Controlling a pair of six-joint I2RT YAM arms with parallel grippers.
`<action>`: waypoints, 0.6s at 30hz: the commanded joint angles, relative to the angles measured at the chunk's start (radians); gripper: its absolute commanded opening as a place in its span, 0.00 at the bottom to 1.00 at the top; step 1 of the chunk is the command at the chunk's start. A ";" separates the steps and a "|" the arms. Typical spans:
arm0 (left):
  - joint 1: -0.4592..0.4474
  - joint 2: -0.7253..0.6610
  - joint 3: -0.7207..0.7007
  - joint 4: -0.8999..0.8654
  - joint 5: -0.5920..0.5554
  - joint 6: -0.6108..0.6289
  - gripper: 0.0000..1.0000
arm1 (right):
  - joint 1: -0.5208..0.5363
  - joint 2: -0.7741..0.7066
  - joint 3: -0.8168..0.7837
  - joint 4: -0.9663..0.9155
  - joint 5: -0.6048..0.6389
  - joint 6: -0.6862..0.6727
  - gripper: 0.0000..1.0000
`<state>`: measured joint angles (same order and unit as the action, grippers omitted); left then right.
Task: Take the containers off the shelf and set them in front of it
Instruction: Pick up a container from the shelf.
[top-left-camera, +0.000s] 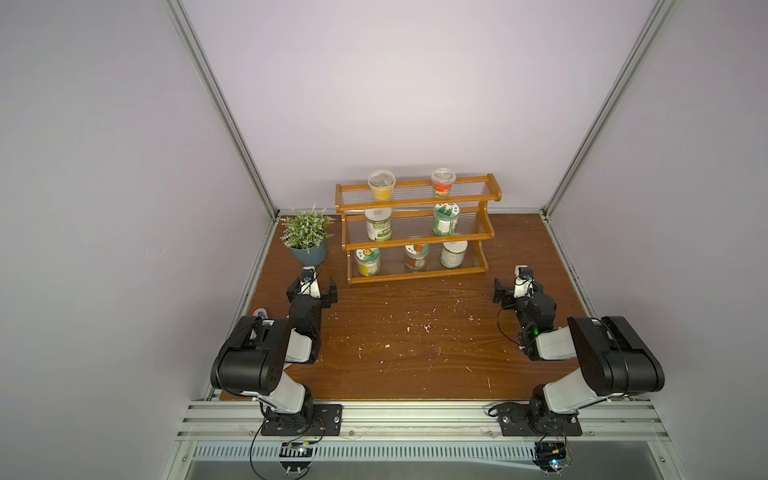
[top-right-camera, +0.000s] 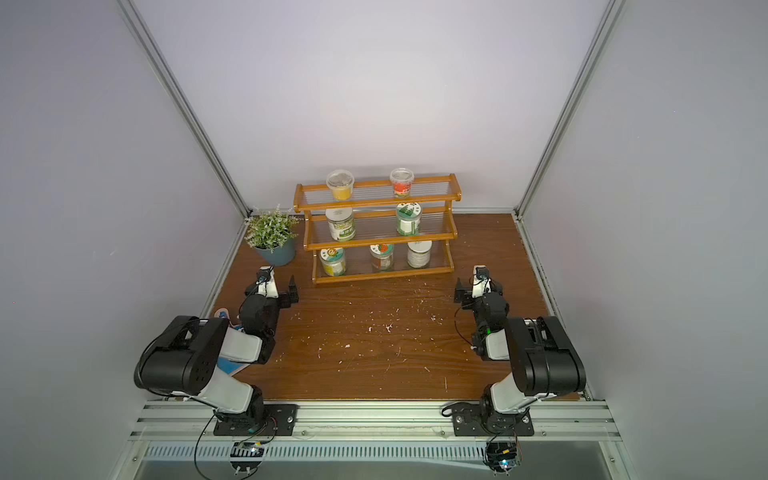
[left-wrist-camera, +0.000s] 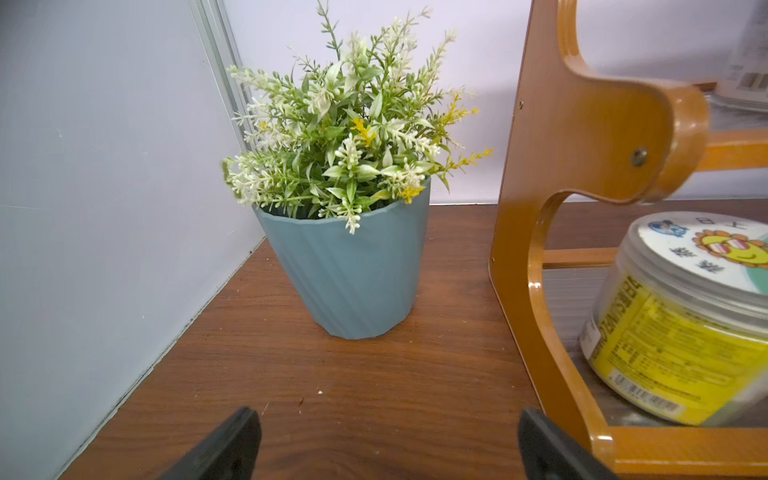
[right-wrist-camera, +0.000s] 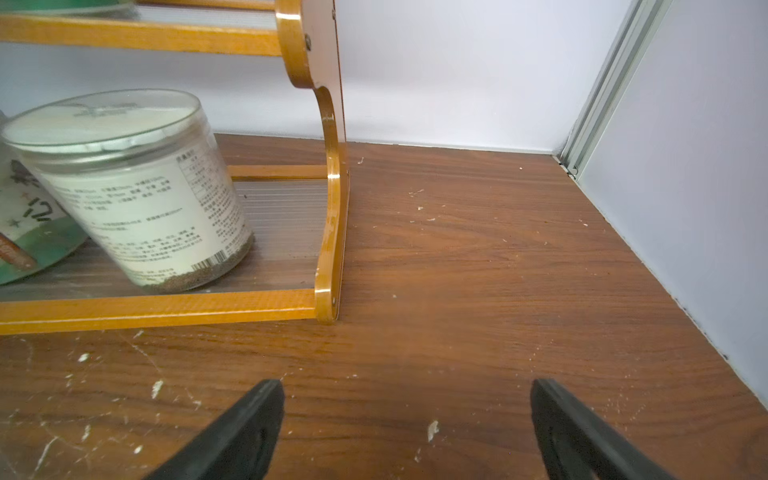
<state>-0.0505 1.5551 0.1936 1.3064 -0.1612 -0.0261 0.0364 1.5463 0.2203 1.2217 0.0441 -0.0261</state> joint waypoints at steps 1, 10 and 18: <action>0.014 -0.006 0.007 0.018 0.004 0.001 1.00 | 0.000 -0.020 0.018 0.028 0.003 0.009 0.99; 0.014 -0.006 0.006 0.018 0.003 0.001 1.00 | -0.004 -0.020 0.019 0.025 -0.007 0.014 0.99; 0.018 -0.019 -0.001 0.029 0.009 0.001 1.00 | -0.012 -0.023 0.016 0.029 -0.020 0.017 0.99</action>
<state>-0.0494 1.5543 0.1936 1.3064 -0.1604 -0.0257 0.0303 1.5463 0.2203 1.2217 0.0399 -0.0216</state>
